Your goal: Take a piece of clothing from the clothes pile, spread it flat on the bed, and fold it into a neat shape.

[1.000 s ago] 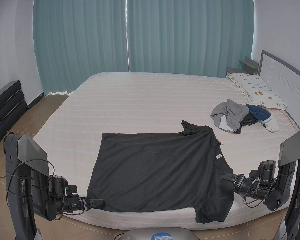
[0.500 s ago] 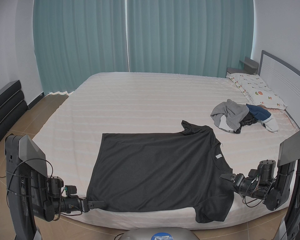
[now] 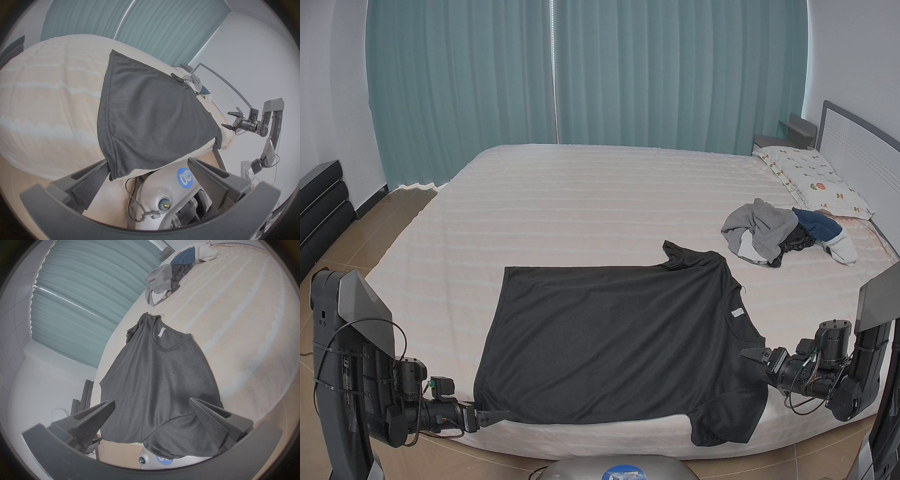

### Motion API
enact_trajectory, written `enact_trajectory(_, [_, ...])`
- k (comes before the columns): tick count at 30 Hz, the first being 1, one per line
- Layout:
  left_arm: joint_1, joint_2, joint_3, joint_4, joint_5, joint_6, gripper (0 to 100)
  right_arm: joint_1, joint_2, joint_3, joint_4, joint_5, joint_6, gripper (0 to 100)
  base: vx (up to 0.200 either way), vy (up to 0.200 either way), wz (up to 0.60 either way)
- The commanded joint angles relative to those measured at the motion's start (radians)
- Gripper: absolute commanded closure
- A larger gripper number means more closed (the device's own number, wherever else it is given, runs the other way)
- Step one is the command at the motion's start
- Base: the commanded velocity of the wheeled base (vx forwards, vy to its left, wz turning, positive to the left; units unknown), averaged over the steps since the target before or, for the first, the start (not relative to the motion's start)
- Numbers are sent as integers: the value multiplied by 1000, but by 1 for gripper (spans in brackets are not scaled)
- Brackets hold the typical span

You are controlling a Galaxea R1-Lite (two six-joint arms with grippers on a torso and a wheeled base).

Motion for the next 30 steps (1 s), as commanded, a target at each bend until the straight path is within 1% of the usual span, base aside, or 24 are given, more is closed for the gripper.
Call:
enact_trajectory(1, [8, 54, -46, -17, 31, -3, 0, 0, 0, 2, 0, 1, 0, 0, 0, 0, 0])
enact_trajectory(3, [8, 62, -51, -17, 60, 2, 0, 0, -2, 2, 0, 1, 0, 0, 0, 0, 0])
enact_trajectory(5, [5, 63, -54, -17, 69, 2, 0, 0, -2, 0, 0, 1, 0, 0, 0, 0, 0])
enact_trajectory(14, [5, 63, -56, -17, 62, 0, 0, 0, 1, 0, -2, 1, 1, 0, 0, 0, 0])
enact_trajectory(15, [8, 63, -56, -17, 62, -1, 100, 0, 0, 0, 0, 1, 1, 0, 0, 0, 0])
enact_trajectory(23, [50, 62, -31, -17, 62, 4, 100, -1, 1, 2, 0, -1, 0, 0, 0, 0, 0])
enact_trajectory(25, [66, 60, -7, -17, 59, 8, 100, 0, 3, 2, 0, -4, -6, 0, 0, 0, 0])
enact_trajectory(30, [71, 62, 4, -17, 57, 11, 100, 0, 0, 8, 0, -9, -11, 0, 0, 0, 0])
